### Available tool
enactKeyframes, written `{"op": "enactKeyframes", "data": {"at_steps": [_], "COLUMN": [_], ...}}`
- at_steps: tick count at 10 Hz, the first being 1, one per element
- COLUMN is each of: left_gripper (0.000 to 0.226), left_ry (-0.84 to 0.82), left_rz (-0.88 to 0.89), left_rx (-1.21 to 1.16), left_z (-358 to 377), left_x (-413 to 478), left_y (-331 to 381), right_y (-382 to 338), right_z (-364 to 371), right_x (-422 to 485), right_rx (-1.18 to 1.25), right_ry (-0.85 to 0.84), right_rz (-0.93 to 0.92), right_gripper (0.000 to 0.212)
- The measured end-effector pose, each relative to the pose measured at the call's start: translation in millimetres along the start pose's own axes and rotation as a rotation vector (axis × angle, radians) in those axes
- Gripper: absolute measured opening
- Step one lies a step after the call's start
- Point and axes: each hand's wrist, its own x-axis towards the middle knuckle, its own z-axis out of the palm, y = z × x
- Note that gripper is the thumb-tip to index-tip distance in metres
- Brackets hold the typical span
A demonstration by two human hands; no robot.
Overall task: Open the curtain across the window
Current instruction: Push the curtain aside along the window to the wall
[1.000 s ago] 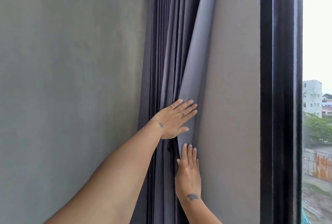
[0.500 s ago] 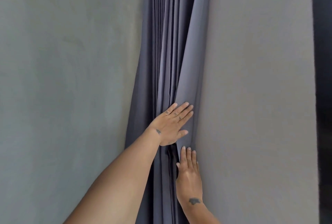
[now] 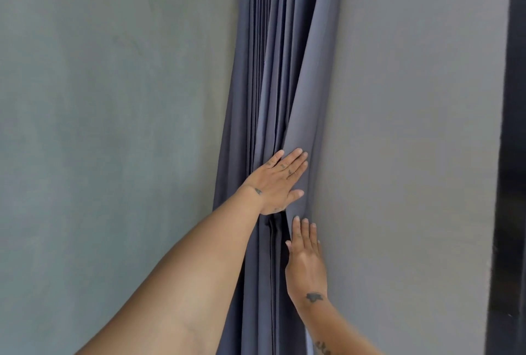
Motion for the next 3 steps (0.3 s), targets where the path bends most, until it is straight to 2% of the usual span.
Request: {"op": "enactKeyframes", "data": {"at_steps": [1,2,3], "left_gripper": [0.062,0.061,0.058], "left_ry": [0.000,0.031,0.137], "left_rz": [0.017,0.017,0.028], "left_rx": [-0.038,-0.085,-0.165], "left_z": [-13.5,-22.9,-30.2], "left_x": [-10.9,-15.6,-33.2], "left_y": [10.2,16.5,39.1], "right_y": [-2.0,-1.7,6.0], "right_z": [-14.5,-26.2,-57.7], "right_x": [-13.7,-26.9,-56.2], "right_rx": [-0.023,-0.026,0.042], "right_ry": [-0.069,-0.094,0.028], "right_rz": [-0.008,0.002,-0.016], "right_gripper": [0.040,0.058,0.070]}}
